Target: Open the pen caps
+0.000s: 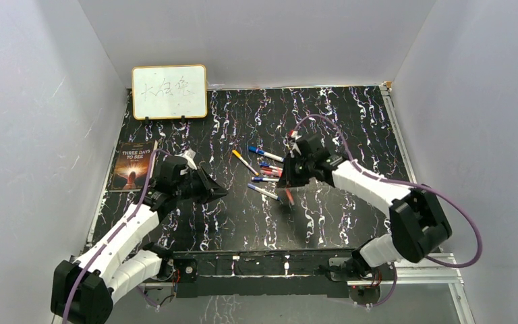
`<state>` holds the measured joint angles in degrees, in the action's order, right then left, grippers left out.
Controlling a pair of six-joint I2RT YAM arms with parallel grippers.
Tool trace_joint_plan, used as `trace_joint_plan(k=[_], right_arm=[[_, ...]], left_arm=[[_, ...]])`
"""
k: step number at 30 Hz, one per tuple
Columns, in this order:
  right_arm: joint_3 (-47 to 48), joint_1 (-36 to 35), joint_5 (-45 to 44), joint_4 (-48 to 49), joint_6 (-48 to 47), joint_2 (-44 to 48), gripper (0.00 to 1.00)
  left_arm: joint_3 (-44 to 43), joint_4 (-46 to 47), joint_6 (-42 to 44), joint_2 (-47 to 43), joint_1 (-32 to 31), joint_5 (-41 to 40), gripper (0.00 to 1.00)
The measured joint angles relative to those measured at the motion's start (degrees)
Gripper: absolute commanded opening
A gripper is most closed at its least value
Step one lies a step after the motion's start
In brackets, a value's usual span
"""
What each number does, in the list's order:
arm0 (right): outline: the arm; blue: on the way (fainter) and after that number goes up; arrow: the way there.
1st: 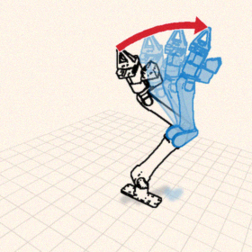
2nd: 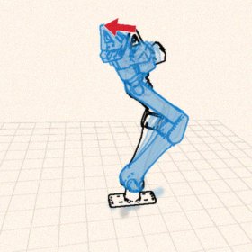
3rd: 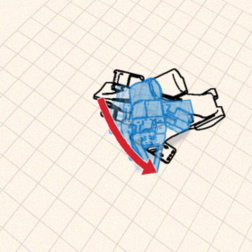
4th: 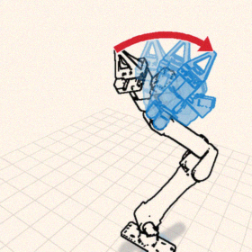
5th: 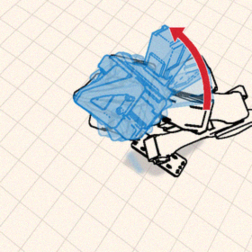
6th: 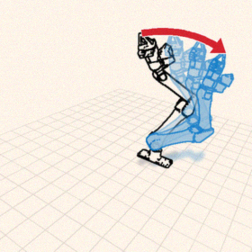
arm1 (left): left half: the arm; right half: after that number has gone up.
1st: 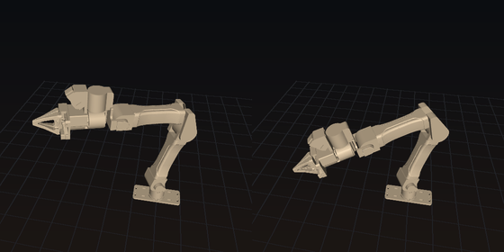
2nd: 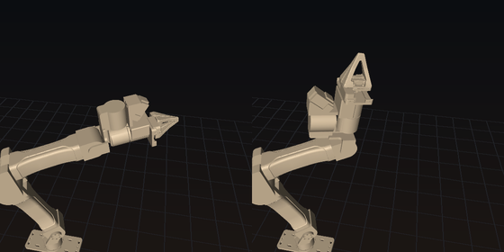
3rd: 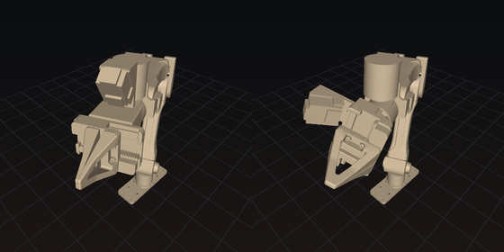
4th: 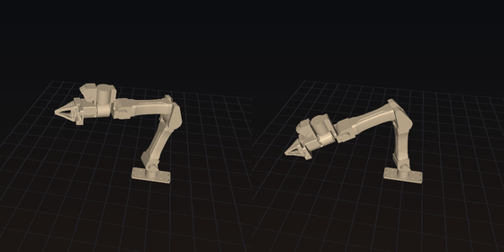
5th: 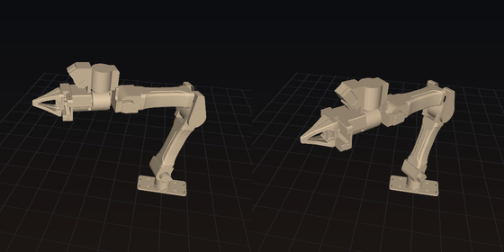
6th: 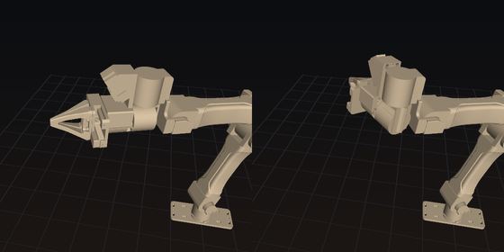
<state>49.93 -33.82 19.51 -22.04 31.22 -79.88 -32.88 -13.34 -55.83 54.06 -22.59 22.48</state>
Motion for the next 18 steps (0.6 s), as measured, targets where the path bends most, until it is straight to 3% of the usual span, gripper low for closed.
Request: trace_joint_plan(k=[7, 18], right_arm=[[5.4, 10.6, -12.7, -7.8, -8.2, -6.5, 0.00], [6.7, 18.1, -27.2, -10.0, -13.4, -11.8, 0.00]], left_arm=[[0.0, -2.8, 1.3, -1.5, 0.0, -0.2, 0.00], [0.9, -4.4, 2.7, 3.1, 0.0, -0.2, 0.00]])
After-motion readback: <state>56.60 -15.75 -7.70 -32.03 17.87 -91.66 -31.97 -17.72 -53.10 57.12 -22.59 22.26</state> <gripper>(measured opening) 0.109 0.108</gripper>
